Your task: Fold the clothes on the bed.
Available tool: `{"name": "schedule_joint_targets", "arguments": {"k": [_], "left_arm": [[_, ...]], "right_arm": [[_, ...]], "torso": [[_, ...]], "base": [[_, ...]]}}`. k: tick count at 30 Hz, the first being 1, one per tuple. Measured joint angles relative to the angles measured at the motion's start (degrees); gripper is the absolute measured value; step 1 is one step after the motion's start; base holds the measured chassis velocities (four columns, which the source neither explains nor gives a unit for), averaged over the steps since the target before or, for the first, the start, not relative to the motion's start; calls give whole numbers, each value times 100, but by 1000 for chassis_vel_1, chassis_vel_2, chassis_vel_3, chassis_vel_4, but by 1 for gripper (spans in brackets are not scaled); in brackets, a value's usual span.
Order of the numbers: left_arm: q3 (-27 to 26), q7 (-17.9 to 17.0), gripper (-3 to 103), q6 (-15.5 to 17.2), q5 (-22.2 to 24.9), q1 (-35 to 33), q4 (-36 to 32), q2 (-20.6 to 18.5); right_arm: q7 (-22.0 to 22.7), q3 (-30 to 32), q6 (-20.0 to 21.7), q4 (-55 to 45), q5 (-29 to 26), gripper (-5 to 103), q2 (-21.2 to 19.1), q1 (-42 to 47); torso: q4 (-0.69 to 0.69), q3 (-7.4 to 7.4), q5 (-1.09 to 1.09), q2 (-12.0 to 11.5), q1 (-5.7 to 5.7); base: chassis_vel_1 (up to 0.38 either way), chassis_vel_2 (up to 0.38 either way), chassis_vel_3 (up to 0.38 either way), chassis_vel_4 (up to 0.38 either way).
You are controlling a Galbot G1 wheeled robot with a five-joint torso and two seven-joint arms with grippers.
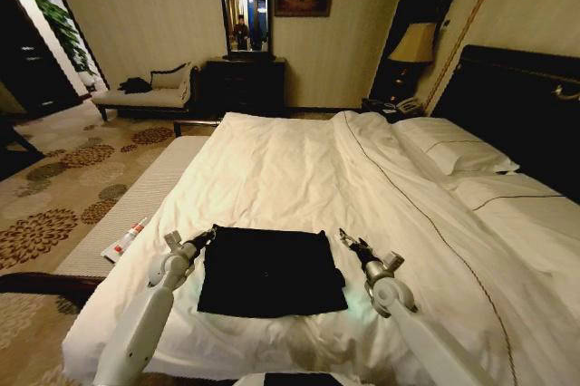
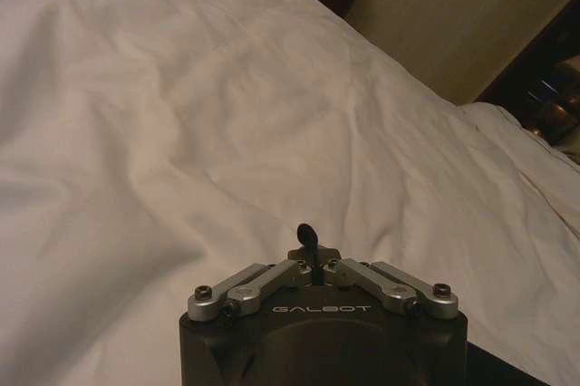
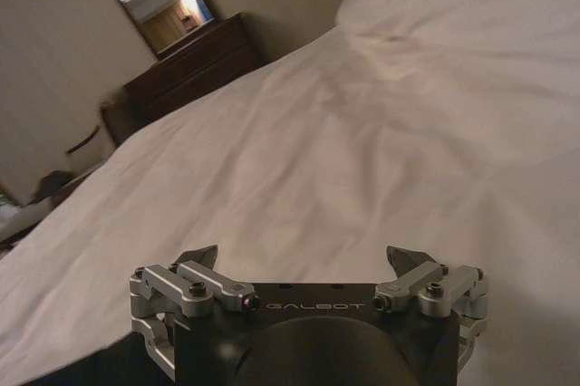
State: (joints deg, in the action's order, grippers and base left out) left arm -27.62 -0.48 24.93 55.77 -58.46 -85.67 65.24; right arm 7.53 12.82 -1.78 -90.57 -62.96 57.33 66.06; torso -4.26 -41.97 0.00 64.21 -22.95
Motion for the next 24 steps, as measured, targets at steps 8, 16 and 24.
{"name": "schedule_joint_targets", "arguments": {"k": [8, 16, 24], "left_arm": [[-112, -15, 0, 0, 31, 2, 17, -62], [-215, -34, 0, 2, 56, -103, -82, -106], [-221, -35, 0, -4, -15, -151, -100, -110]], "right_arm": [[-1026, -316, -67, 478, -163, 100, 147, -288], [-1640, -718, -185, 1195, -296, 100, 452, -853], [-2130, -860, -167, 1568, -327, 102, 613, -1029]], "torso": [[-1, 0, 0, 0, 1], [0, 0, 0, 0, 0], [0, 0, 0, 0, 0]], "base": [[0, 0, 0, 0], [0, 0, 0, 0], [0, 0, 0, 0]]}}
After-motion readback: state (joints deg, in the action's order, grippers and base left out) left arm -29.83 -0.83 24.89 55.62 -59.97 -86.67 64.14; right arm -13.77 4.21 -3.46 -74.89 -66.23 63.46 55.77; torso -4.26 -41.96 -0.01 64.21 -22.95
